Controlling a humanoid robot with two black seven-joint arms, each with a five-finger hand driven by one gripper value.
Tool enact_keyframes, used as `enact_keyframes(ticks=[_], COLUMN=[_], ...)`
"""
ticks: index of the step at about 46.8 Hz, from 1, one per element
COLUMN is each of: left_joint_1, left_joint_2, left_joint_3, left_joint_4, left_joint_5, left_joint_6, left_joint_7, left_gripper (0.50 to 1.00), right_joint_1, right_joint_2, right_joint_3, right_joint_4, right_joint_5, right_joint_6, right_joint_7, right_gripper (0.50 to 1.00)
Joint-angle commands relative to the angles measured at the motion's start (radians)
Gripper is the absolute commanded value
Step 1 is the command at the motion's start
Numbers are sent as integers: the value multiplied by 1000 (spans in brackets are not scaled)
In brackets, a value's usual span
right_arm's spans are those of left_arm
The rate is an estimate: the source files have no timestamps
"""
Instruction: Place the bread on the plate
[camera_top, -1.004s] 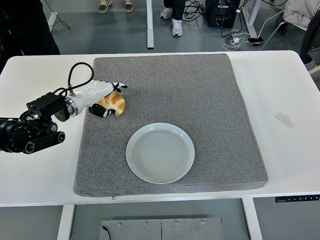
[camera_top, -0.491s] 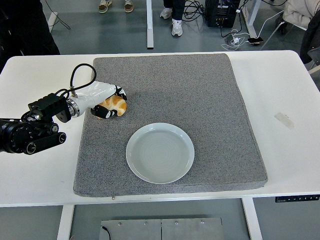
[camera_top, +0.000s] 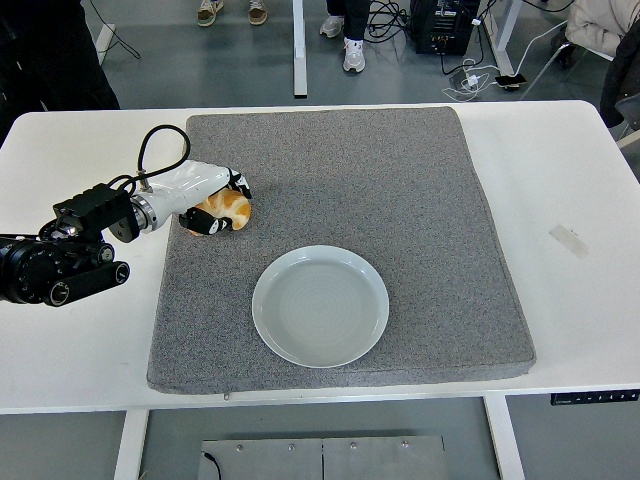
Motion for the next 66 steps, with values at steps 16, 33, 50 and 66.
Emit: enact_keyframes(ticks=[16,33,50,66], left_joint_1=[-124,-233,-247,-245], left_joint_2=[92,163,155,112], left_joint_3=[-15,-17,-58,-81], left_joint_4=[-61,-151,-240,-326], left_joint_5=[-2,21,23,24], left_joint_6=[0,0,0,-4], left_joint_7=[-55,-89,-90,-90], left_gripper=[500,500,500,500], right_joint_1=[1,0,1,0], right_joint_2=[0,0,0,0], right_joint_3=[-1,0,-1,0], right_joint_4=[0,0,0,0], right_joint_5=[0,0,0,0], right_joint_6=[-2,0,0,0], right_joint_7=[0,0,0,0], right_gripper=[1000,1000,1000,1000])
